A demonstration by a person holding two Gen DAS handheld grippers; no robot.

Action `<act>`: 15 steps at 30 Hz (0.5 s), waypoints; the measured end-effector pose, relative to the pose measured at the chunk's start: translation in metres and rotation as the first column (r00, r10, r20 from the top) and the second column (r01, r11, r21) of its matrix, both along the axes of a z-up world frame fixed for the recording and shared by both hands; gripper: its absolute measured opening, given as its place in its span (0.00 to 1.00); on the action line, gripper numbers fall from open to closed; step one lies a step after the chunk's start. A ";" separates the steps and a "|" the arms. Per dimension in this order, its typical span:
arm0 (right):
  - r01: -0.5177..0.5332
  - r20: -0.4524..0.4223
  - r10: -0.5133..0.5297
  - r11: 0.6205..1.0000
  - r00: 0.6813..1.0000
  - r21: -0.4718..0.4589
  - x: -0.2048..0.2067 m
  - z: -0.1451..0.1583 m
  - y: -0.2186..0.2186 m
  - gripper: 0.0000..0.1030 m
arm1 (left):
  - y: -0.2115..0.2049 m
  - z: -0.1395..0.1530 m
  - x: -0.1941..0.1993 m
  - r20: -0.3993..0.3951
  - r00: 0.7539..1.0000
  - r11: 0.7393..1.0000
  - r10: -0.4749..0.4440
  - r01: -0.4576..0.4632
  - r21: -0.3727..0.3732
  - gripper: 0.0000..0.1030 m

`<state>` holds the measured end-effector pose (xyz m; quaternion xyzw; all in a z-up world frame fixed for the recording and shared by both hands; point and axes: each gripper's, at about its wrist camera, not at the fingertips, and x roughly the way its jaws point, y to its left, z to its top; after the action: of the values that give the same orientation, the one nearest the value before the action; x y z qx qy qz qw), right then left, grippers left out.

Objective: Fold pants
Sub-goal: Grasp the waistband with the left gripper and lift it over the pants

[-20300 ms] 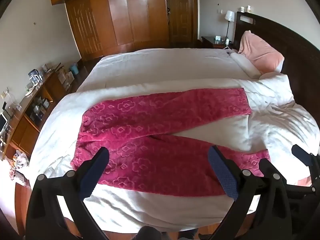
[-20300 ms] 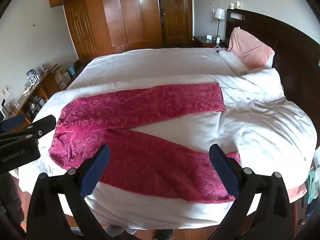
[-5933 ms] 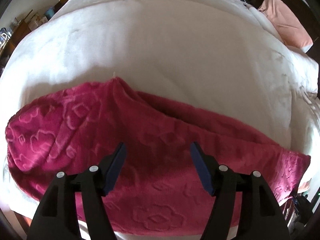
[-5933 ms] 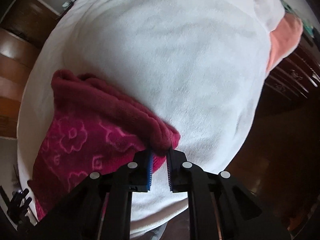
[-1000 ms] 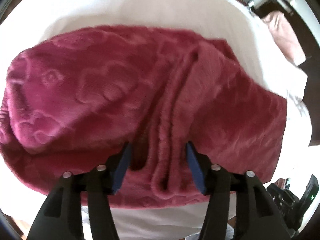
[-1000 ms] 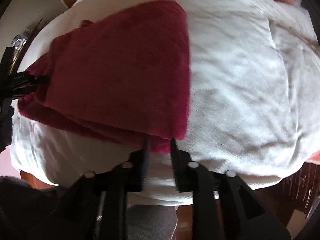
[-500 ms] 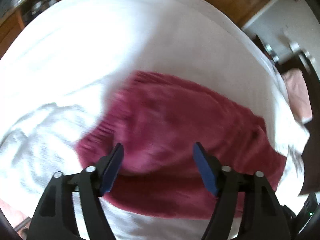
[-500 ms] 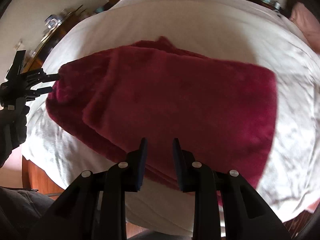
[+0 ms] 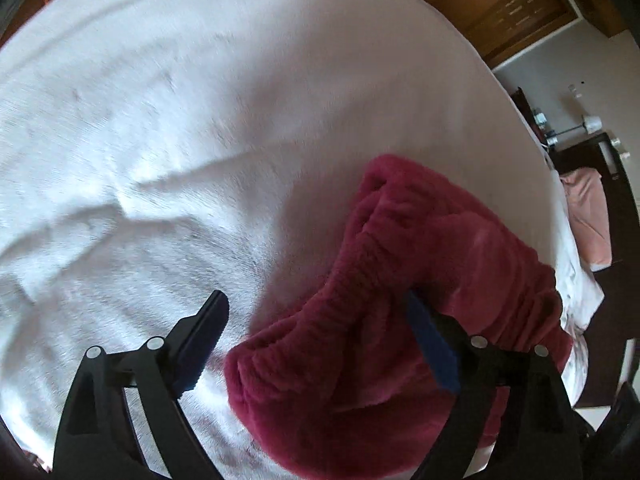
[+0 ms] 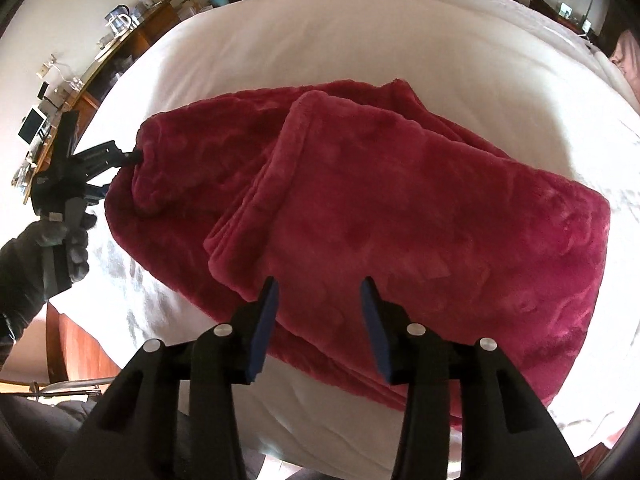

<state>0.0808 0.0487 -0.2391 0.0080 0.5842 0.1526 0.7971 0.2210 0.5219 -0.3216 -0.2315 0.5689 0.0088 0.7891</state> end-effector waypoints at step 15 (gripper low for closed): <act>0.029 -0.043 -0.030 0.999 0.999 -0.032 0.002 -0.011 0.008 0.42 | -0.002 -0.023 -0.006 0.019 1.000 0.977 0.001 0.003 -0.215 0.82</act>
<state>0.0832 0.0563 -0.2498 0.0075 0.6036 0.1313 0.7864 0.2153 0.5202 -0.3448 -0.3151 0.5594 -0.0554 0.7647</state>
